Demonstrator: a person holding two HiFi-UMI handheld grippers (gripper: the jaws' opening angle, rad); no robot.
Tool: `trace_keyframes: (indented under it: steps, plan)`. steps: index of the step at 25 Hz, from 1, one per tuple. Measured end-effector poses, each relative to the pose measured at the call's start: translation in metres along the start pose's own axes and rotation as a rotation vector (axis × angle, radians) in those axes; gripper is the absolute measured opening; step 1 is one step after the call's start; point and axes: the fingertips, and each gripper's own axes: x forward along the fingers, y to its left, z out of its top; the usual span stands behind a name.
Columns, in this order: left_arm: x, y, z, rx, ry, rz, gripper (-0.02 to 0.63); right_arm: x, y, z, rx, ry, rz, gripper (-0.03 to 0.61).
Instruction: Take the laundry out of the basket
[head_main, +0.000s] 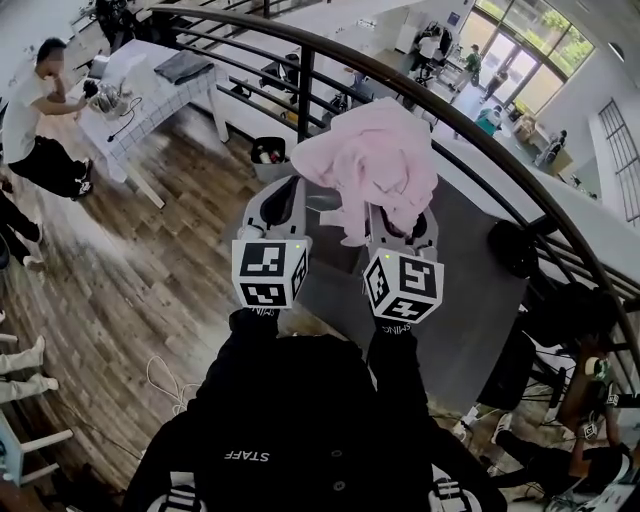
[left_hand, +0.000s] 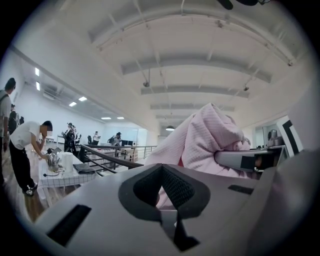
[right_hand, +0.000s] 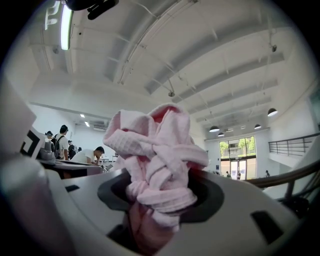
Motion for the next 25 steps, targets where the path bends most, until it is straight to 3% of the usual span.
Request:
trace_keyframes:
  steps: [25]
  plan:
    - [0.010,-0.011,-0.006,0.012,0.008,-0.041,0.000,-0.006,-0.006,-0.002,-0.020,-0.030,-0.038,0.253]
